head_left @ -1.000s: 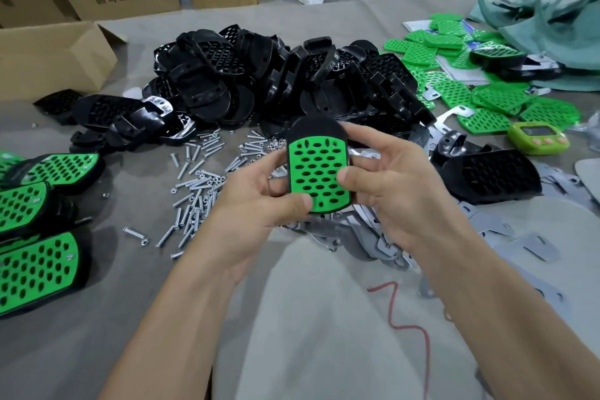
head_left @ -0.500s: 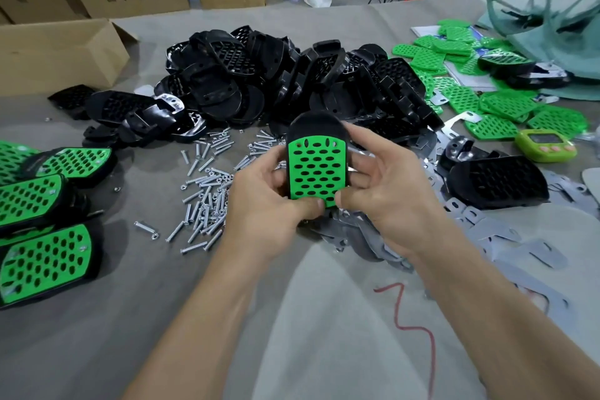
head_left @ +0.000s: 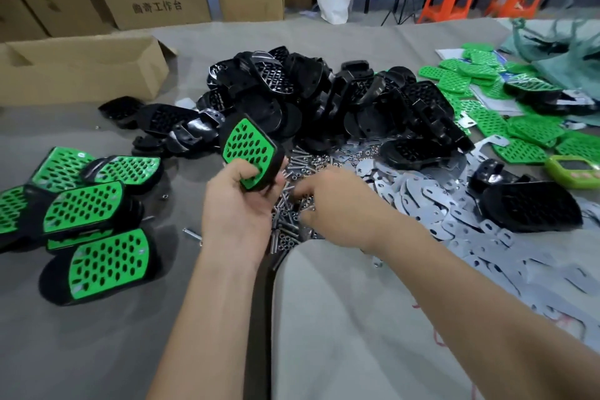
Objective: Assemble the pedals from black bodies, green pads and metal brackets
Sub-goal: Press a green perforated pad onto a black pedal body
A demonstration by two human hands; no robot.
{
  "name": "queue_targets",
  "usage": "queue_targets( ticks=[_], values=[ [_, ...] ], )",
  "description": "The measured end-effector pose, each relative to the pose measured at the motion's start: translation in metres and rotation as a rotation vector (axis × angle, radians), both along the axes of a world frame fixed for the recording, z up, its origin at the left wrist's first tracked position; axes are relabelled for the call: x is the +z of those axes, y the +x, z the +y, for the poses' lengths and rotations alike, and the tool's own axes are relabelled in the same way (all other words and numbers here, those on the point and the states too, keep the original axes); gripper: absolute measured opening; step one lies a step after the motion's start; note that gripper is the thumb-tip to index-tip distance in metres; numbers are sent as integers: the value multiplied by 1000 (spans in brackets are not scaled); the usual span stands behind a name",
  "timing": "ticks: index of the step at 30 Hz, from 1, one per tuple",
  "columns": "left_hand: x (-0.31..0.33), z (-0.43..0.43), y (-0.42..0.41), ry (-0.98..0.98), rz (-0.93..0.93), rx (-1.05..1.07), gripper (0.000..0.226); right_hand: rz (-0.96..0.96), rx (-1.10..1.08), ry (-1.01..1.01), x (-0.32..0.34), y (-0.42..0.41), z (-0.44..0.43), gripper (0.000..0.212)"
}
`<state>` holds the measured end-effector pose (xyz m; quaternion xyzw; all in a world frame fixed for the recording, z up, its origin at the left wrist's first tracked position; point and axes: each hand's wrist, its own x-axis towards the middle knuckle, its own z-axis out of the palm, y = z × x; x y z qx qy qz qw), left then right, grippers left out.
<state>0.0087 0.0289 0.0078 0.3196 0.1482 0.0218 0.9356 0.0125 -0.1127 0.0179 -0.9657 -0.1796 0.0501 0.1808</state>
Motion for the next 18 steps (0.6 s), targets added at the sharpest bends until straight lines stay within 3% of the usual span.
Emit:
queue_targets(
  ticks=[3,6,8,13,18],
  values=[
    [0,1,1,-20,55,0,24,-106,-20,-148,0,5,11,3],
    [1,-1,2,-10,80,-38,33,-196,-67,-171,-8,2,15,29],
    [2,0,3,-63,120,-65,33,-231,-55,-160,-13,1,13,14],
    [2,8,2,-282,137,-325,36,-228,-295,447,-27,0,-5,11],
    [-3,6,4,-274,101,-424,38,-114,-363,876,-27,-1,-12,21]
  ],
)
